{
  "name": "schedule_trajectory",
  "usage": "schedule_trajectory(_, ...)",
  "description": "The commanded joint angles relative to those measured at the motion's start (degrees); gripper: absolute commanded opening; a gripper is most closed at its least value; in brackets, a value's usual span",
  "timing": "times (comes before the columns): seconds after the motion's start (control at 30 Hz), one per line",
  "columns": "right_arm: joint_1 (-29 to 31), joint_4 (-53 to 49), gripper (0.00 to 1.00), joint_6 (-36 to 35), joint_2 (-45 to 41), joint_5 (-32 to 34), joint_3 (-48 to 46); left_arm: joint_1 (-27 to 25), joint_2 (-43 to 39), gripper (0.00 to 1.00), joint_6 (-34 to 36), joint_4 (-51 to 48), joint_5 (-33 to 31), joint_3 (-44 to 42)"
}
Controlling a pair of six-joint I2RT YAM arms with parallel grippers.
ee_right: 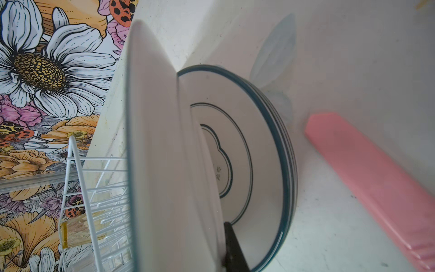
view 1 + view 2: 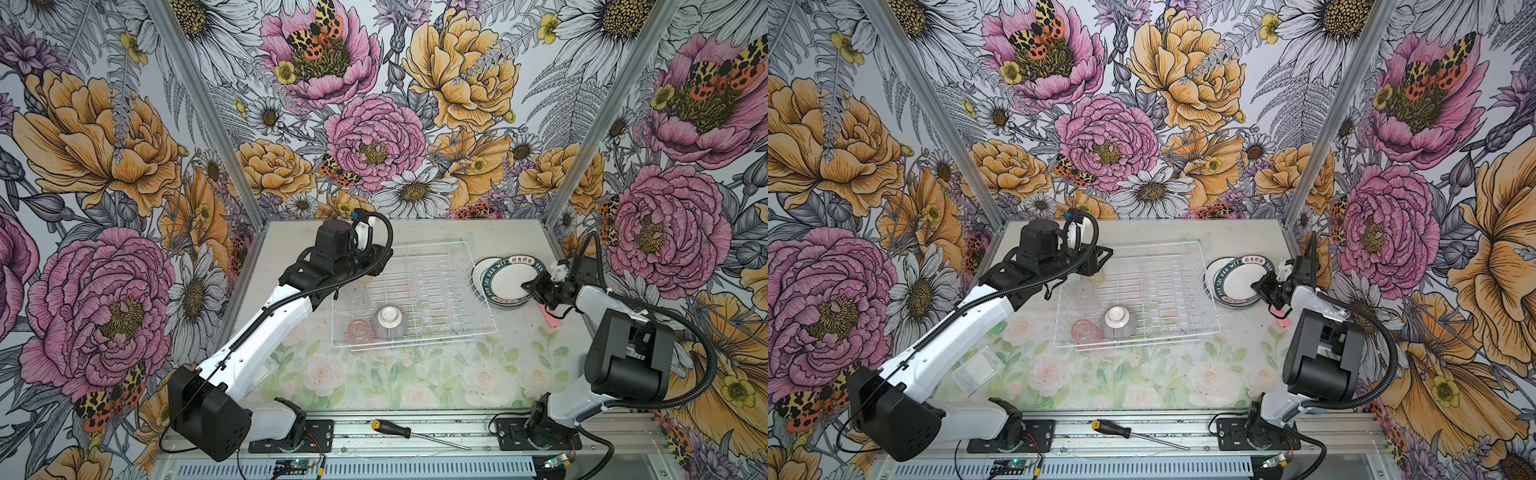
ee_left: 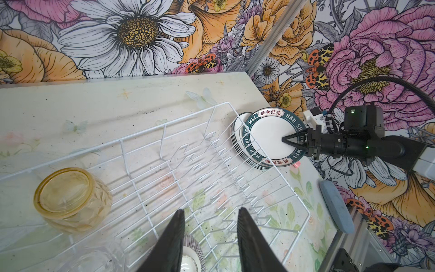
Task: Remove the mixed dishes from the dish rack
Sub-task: 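Lower the plate onto the stack and open the right gripper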
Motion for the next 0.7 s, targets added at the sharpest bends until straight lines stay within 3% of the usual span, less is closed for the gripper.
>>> schedule_trajectory(0.0, -0.04, 1.52, 0.15, -1.39, 1.12, -1.80, 0.56, 0.48, 0.62, 0.39, 0.74, -0.53, 0.13, 0.06)
schedule_trajectory(0.23, -0.07, -0.31, 0.29, -3.20, 1.75, -0.21, 0.69, 0.72, 0.50, 0.39, 0.88, -0.85, 0.12, -0.29)
schedule_trajectory(0.67, -0.21, -6.82, 0.43, -7.74, 2.86, 4.86, 1.94, 0.97, -0.05, 0.39, 1.30, -1.07, 0.03, -1.07)
